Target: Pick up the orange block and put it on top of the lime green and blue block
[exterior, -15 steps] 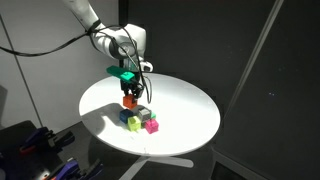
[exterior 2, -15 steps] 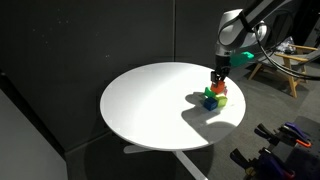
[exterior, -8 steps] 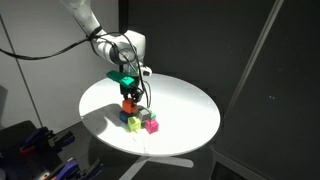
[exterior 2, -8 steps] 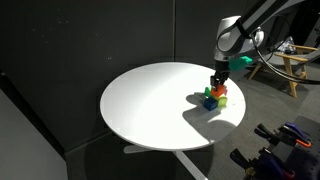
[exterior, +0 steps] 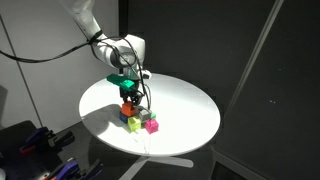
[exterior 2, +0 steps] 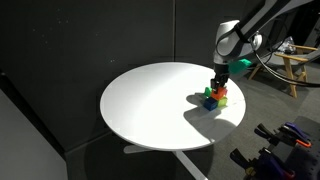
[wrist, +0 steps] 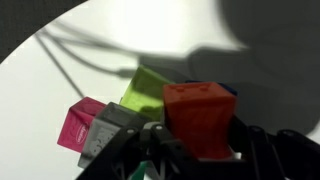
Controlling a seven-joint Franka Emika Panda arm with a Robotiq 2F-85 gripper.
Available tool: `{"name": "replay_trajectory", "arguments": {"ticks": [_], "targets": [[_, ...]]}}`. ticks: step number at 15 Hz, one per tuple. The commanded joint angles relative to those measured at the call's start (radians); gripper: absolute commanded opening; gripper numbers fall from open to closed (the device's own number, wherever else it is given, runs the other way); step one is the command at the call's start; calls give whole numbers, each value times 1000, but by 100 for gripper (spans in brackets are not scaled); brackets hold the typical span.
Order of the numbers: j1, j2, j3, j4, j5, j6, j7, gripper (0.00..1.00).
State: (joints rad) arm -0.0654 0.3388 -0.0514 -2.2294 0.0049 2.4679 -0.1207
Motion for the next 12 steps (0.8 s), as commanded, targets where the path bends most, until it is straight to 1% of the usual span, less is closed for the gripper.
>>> {"name": "replay_trajectory", "arguments": {"ticks": [1,12], "targets": [[-1,13,-1,14,-24,12,6,27],[-7,35,3,23,-15,24,-2,27]]}}
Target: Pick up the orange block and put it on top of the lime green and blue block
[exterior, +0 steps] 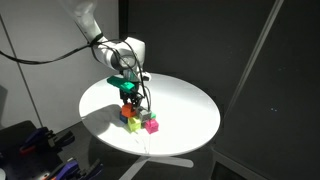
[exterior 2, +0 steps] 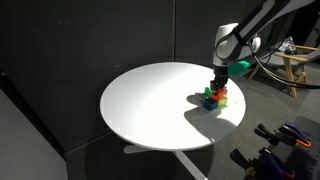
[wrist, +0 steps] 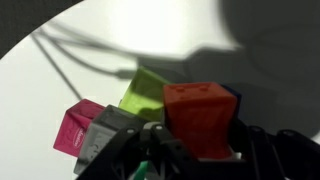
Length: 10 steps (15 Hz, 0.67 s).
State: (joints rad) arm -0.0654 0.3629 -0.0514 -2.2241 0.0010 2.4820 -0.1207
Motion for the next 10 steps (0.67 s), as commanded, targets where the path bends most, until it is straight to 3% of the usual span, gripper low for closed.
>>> {"name": "replay_trajectory", "arguments": {"ticks": [1,6,7,8,10], "targets": [[-7,13,3,19,-11,11,-1,27],[-8,18,4,22,-11,14,-6,27],[-9,18,4,22,-10,14,-7,57],[-9,18,5,23,-9,13,-8,78],[-10,18,5,22,-8,11,-11,92]]}}
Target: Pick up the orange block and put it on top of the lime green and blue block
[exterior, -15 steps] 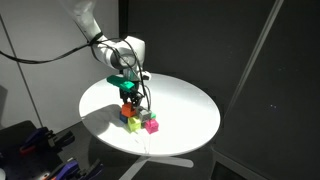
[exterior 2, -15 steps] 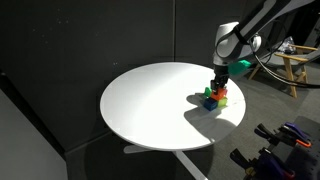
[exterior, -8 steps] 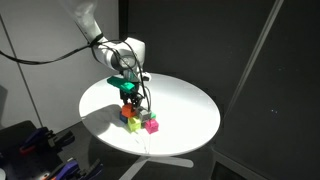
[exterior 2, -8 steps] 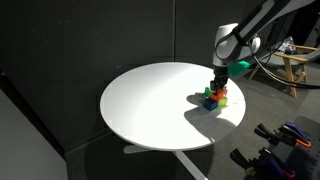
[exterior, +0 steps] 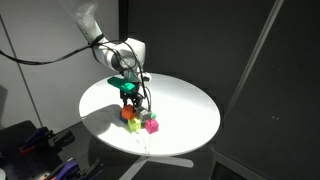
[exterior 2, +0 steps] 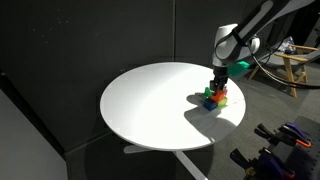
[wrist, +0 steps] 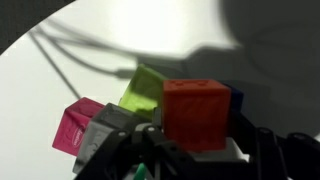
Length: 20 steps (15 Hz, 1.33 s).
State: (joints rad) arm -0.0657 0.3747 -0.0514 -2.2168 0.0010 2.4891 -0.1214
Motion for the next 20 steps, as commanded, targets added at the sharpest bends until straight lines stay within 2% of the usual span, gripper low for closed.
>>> {"name": "replay_trajectory", "arguments": {"ticks": [1,10,20], "targets": [[-11,5,6,15,-8,3,-11,100],[-12,-81,6,-3,2,-72,-9,100],[-16,-340,-13,-32,-1,-258,-11,100]]}}
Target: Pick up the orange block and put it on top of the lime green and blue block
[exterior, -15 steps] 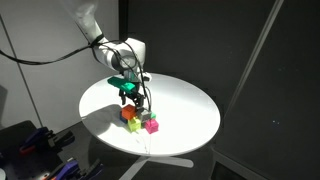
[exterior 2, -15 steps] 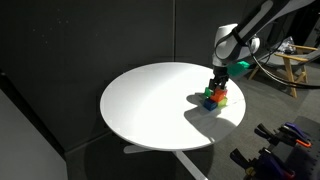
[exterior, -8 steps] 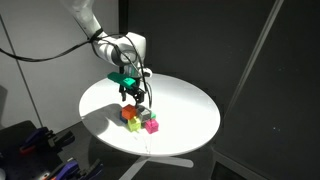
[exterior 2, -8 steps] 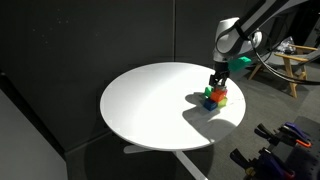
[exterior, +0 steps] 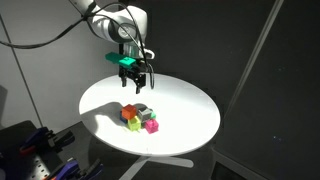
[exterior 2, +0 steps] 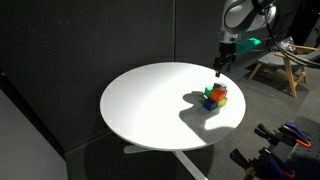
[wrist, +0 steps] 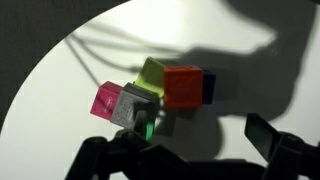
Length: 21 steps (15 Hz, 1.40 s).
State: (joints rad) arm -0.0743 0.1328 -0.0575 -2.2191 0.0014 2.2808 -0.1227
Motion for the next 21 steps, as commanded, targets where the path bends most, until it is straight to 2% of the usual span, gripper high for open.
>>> {"name": "replay_trajectory", "arguments": {"ticks": [1,17,21], "targets": [[-8,-124,-10,-33,-1,-63,-11,100],[-32,-550,-67,-158,-69,-402,-41,100],[-38,-636,-80,-184,-80,-453,-64,100]]}}
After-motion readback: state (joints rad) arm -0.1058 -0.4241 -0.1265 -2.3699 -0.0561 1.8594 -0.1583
